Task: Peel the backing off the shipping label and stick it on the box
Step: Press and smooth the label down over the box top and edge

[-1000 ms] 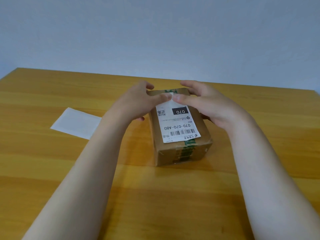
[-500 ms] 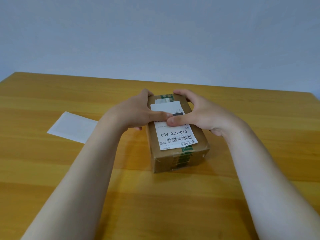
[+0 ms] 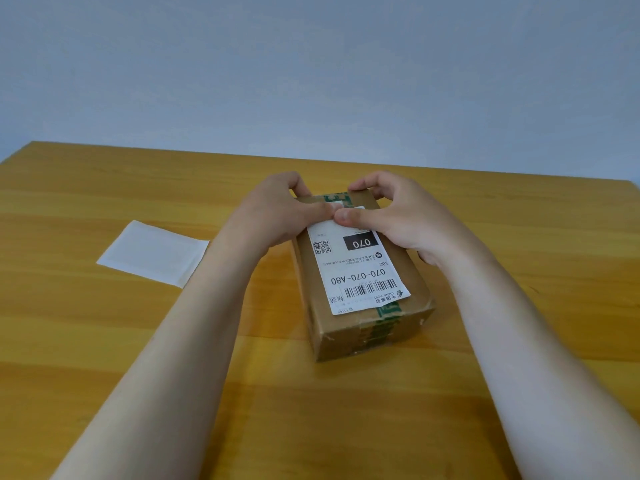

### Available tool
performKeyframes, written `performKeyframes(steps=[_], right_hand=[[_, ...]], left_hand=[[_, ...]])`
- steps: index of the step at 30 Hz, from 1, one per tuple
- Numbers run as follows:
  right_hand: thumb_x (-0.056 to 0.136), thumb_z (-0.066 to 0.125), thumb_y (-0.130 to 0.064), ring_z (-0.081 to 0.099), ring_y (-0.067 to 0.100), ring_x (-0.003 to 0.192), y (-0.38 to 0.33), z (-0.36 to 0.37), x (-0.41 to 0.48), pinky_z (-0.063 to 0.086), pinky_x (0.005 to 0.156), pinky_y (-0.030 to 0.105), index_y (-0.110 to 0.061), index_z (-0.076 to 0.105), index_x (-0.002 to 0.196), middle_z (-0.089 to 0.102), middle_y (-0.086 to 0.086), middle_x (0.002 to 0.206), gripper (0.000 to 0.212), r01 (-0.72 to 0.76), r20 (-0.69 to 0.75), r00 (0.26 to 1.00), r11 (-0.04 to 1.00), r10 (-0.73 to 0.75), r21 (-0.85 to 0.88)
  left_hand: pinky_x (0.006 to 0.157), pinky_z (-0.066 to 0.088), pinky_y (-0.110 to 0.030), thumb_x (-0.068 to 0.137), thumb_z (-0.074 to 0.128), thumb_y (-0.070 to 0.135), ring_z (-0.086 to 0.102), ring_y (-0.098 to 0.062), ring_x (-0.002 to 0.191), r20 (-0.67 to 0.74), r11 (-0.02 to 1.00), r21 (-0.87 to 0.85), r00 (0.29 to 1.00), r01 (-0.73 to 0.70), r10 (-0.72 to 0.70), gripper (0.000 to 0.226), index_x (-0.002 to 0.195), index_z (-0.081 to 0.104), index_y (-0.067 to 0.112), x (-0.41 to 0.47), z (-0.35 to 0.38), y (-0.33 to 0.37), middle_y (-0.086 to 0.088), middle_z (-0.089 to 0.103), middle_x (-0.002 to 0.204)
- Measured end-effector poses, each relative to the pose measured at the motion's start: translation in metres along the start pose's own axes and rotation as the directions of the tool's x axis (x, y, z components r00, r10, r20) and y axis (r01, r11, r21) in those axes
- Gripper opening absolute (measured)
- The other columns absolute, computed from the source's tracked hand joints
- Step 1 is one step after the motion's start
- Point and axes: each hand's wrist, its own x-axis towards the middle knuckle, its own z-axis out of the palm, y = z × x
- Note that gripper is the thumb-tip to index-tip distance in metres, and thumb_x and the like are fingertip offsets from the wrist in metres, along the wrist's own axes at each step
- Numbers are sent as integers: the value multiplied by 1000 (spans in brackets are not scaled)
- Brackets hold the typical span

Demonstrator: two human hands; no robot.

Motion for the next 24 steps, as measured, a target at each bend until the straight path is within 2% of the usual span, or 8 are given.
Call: performKeyframes(steps=[4,8,11,13,15,18,21,24], right_hand=[[74,93,-45,79,17,86,-2,-1,-2,66,76,42,-34,69,113,69,-4,119,48,4,5,1000,1000,-4,-2],[85,87,-37,74,5,68,-4,-5,-5,53,49,24,-31,76,109,72,-1,114,28,6,-35,999,999,-4,47],[90,82,-36,72,3,70,-6,-7,-5,50,45,18,-32,77,113,72,-4,116,24,4,-47,999,999,-1,49],[92,78,-44,74,5,86,-8,-9,-7,53,53,19,-37,72,125,70,-10,125,34,-14,3,1000,999,14,31],[88,78,-51,74,9,103,-10,-15,-11,60,70,28,-40,63,140,64,-13,136,55,-50,100,994,998,47,27],[62,88,-55,73,12,112,-14,-26,-20,63,87,39,-41,43,157,54,-18,144,107,-89,285,954,996,90,-14],[46,92,-45,77,10,101,-20,-28,-28,64,86,33,-44,23,162,52,-24,129,135,-73,430,897,994,103,-86],[48,92,-39,67,0,104,-21,-26,-29,59,82,20,-44,14,164,48,-29,115,140,-51,448,887,989,108,-139]], left_hand=[[63,42,-32,80,82,53,59,-16,73,8,1000,-14,1000,5,-4,43,88,58,19,0,-1,1,3,64,82],[65,41,-32,78,84,56,56,-17,75,79,997,-63,996,53,-48,45,91,60,20,1,-3,1,0,69,92],[69,44,-35,78,83,57,60,-16,83,57,999,-17,997,43,-42,48,97,63,18,-2,-4,4,3,69,97],[77,49,-37,80,80,58,64,-14,92,38,999,39,999,19,-21,47,104,67,20,-6,-7,8,5,70,101],[82,50,-33,81,80,57,64,-11,103,108,998,65,994,-10,3,51,119,68,24,-13,-13,14,9,70,110],[92,47,-32,74,88,48,61,-13,117,297,992,114,955,-45,9,93,155,45,30,-22,-21,20,10,64,133],[110,43,-38,65,96,44,55,-17,129,363,985,163,932,-50,-13,117,162,31,38,-22,-24,18,12,58,143],[107,47,-38,63,98,41,60,-16,121,347,989,144,938,-40,-12,110,157,40,37,-19,-20,16,12,63,134]])
